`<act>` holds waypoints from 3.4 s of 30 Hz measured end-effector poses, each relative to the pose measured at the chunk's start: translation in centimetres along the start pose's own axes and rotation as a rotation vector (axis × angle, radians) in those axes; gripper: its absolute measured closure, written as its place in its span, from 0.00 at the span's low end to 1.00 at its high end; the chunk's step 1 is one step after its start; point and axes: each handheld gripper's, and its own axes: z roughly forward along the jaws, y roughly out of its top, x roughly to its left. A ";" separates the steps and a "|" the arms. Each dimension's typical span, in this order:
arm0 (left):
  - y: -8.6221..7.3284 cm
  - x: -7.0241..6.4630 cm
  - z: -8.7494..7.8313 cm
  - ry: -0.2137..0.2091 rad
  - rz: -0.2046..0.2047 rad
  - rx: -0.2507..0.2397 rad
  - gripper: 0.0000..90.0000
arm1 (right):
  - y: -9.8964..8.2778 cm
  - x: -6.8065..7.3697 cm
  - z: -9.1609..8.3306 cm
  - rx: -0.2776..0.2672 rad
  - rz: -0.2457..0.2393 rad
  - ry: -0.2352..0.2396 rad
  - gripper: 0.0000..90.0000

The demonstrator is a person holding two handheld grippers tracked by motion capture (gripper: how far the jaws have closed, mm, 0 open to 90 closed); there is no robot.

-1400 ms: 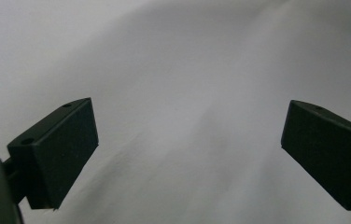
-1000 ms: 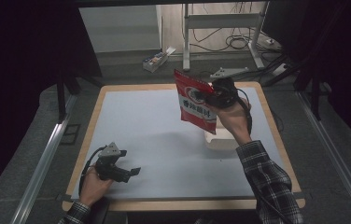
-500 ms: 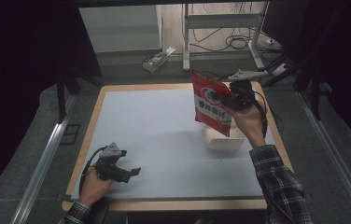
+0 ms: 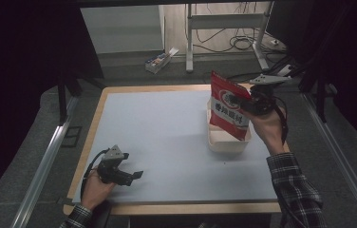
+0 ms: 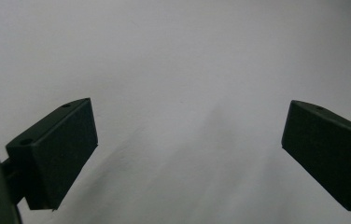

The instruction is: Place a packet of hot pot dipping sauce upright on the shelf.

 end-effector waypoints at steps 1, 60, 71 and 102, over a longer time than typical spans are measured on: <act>0.0 0.0 0.0 0.000 0.000 0.001 0.04 | -0.1 -0.1 -0.1 -0.001 0.004 -0.002 0.98; 0.0 -0.2 0.2 0.022 0.018 0.020 0.05 | -5.6 -3.6 2.0 0.104 0.043 -0.134 0.72; 0.0 -0.2 0.2 0.012 0.021 0.013 0.04 | -5.7 -3.2 1.7 0.107 0.033 -0.132 0.31; 0.1 -0.3 0.3 0.006 0.030 0.012 0.04 | -8.2 -0.5 -1.4 0.099 -0.016 -0.085 0.05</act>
